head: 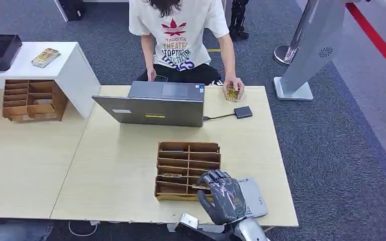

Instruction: Pass the card to the sensor for recognition and then transmit it.

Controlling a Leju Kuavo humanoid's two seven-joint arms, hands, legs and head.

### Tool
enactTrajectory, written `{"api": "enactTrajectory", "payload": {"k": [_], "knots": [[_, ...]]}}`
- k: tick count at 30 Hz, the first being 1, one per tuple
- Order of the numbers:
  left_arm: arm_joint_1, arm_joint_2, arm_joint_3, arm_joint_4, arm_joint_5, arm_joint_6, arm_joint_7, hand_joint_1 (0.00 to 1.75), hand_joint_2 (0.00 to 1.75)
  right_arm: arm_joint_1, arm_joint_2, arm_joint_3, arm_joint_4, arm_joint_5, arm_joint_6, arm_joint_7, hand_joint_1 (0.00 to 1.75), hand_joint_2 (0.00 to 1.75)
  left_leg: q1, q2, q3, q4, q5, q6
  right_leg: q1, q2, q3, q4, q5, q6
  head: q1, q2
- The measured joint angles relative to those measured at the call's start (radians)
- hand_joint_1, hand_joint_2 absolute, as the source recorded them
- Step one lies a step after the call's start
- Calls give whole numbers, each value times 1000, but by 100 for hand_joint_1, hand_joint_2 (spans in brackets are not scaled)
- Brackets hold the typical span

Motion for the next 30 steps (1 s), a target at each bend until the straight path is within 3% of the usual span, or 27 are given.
{"api": "enactTrajectory", "payload": {"k": [2,4,7,10,15,25,30], "knots": [[0,0,-2,0,1,0,2,0,175,0,0,0,0,-8,4,-2,93,175,0,0,0,0,0,0,0,0,0,0,0,0,0,0],[0,-1,-3,0,1,0,2,0,175,0,0,1,0,-10,8,-7,119,175,0,0,0,0,0,0,0,0,0,0,0,0,0,0],[0,-2,-4,0,2,0,3,0,175,0,0,2,0,-16,22,-5,119,175,0,0,0,0,0,0,0,0,0,0,0,0,0,0],[0,-2,-4,0,4,0,3,0,175,0,0,2,5,-18,26,-4,106,175,0,0,0,0,0,0,0,0,0,0,0,0,0,0],[0,-3,-4,0,3,0,3,0,175,-1,4,2,15,-23,29,-4,106,175,0,0,0,0,0,0,0,0,0,0,0,0,0,0],[-2,-3,-12,0,2,0,3,0,175,-6,12,2,42,-33,37,9,77,175,0,0,0,0,0,0,0,0,0,0,0,0,0,0],[-2,-3,-12,0,7,0,3,0,175,-8,15,2,43,-33,40,22,82,175,0,0,0,0,0,0,0,0,0,0,0,0,0,0]]}}
